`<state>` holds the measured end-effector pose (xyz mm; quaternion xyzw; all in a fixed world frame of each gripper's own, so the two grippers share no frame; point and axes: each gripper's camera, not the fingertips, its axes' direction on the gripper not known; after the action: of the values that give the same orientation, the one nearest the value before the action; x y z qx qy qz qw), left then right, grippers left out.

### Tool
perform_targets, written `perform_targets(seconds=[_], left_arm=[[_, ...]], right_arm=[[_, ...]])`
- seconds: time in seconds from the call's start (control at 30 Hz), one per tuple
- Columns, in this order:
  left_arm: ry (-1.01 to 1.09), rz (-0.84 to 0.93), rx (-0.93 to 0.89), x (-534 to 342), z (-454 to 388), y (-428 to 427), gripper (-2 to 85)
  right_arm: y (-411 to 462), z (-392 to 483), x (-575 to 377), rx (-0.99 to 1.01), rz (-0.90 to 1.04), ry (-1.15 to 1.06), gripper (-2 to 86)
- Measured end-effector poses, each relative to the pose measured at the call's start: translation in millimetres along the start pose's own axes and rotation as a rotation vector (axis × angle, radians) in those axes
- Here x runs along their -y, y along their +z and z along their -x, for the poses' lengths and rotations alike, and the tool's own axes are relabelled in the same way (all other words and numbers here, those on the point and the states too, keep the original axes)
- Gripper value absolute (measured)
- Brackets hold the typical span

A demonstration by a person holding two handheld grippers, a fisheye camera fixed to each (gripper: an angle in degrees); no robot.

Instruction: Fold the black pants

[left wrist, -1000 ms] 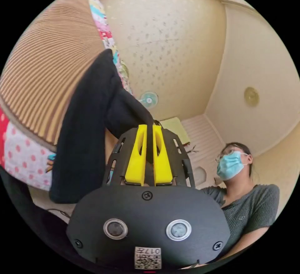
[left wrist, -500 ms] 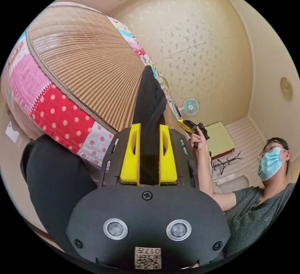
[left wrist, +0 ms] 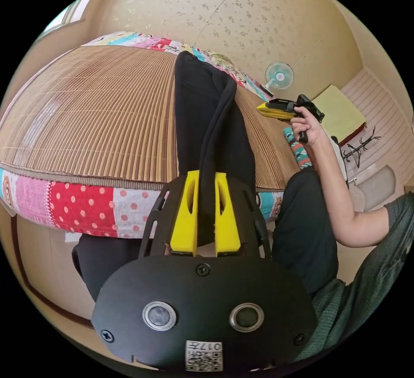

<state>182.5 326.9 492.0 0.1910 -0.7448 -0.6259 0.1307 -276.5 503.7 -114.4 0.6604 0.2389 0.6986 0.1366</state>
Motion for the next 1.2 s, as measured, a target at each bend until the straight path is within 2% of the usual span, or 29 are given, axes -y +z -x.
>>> perform_targets(seconds=[0.17,0.3,0.47,0.57,0.63,0.67,0.77,0.93,1.0,1.13,1.2], left_arm=[[0.013,-0.079,0.050,-23.9,-12.1,7.2,5.5],[0.039,-0.118,0.080,-34.6,-18.6,6.5,5.4],[-0.008,-0.111,0.011,-37.5,-9.6,0.9,5.4],[-0.021,-0.119,-0.017,-42.4,-6.9,-2.6,5.4],[-0.017,-0.116,-0.015,-43.3,-7.3,-4.9,5.3],[-0.018,-0.115,-0.014,-43.8,-7.4,-6.4,5.3],[-0.046,-0.125,-0.024,-47.0,-5.9,-10.3,5.3],[-0.065,-0.131,-0.017,-49.9,-6.2,-18.6,5.3],[-0.085,-0.132,-0.030,-50.5,-3.6,-22.4,5.3],[-0.167,-0.135,-0.122,-52.6,7.8,-33.9,5.3],[-0.191,-0.136,-0.191,-55.1,11.2,-38.0,5.2]], right_arm=[[-18.4,-3.1,-7.8,-0.037,-0.259,-0.012,3.3],[-34.5,-4.5,11.4,0.012,-0.446,-0.074,8.8],[-40.5,-32.7,109.4,-0.001,-0.486,-0.030,13.1],[-33.0,-63.9,168.5,-0.008,-0.424,0.014,15.2],[-37.9,-89.8,192.7,0.069,-0.441,0.070,16.7],[-43.9,-106.7,200.5,0.160,-0.510,0.106,17.0],[-39.3,-139.4,226.5,0.331,-0.577,0.162,17.0],[-21.8,-152.6,258.7,0.383,-0.688,0.212,13.2],[-11.0,-155.3,274.2,0.403,-0.687,0.227,7.9],[-8.7,-115.7,291.4,0.240,-0.653,0.123,3.8],[-5.4,-56.3,301.6,0.043,-0.622,-0.018,3.3]])
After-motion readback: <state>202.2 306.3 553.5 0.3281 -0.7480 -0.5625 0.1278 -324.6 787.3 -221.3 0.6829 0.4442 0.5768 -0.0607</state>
